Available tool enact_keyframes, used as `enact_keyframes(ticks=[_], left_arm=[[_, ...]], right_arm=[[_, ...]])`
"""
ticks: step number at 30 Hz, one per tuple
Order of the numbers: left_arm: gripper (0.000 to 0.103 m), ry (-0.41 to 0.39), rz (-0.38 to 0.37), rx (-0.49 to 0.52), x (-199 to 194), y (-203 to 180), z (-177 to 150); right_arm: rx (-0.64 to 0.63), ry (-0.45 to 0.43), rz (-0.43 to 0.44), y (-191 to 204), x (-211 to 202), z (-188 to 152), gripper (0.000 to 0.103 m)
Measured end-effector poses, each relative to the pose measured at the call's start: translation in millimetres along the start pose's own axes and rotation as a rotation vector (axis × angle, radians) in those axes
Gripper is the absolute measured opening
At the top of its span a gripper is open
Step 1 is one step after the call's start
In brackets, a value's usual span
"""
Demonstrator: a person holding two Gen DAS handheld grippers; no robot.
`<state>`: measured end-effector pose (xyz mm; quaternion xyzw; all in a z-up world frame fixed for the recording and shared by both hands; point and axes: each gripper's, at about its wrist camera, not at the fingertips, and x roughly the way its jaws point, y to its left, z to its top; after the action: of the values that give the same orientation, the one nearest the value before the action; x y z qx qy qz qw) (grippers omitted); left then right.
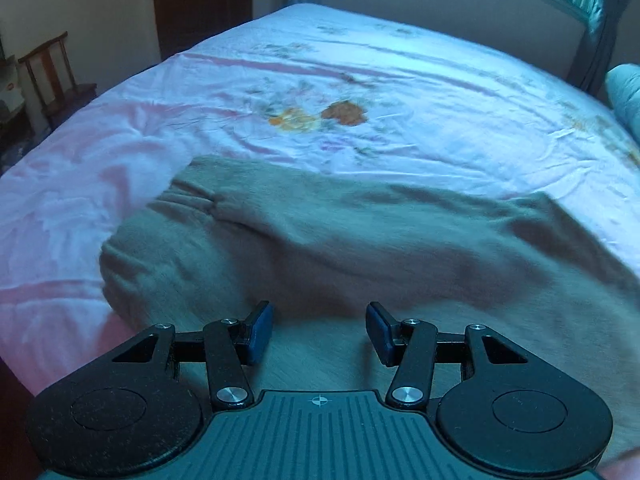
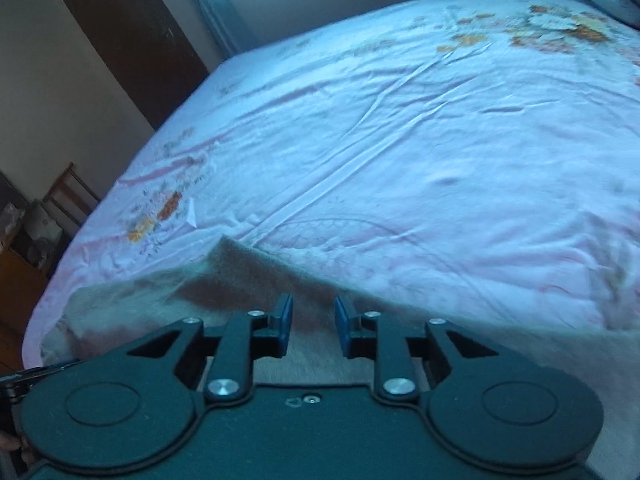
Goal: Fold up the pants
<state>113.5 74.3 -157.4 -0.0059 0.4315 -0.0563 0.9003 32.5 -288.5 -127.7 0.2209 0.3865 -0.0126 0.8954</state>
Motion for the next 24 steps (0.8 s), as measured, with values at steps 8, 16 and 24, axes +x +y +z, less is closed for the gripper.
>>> enact_keyframes(ticks=[8, 16, 24], left_arm=[[0.052, -0.004, -0.192, 0.082, -28, -86, -21], [0.052, 0.048, -0.426, 0.293, -46, -233, -57], [0.052, 0.102, -0.519, 0.405, -63, -326, -89]], right_arm=[[0.182, -0.092, -0.136, -81, -105, -57, 0.022], [0.435, -0.186, -0.322, -176, -198, -118, 0.023], [0.593, -0.235, -0.417, -231, -237, -144, 0.027]])
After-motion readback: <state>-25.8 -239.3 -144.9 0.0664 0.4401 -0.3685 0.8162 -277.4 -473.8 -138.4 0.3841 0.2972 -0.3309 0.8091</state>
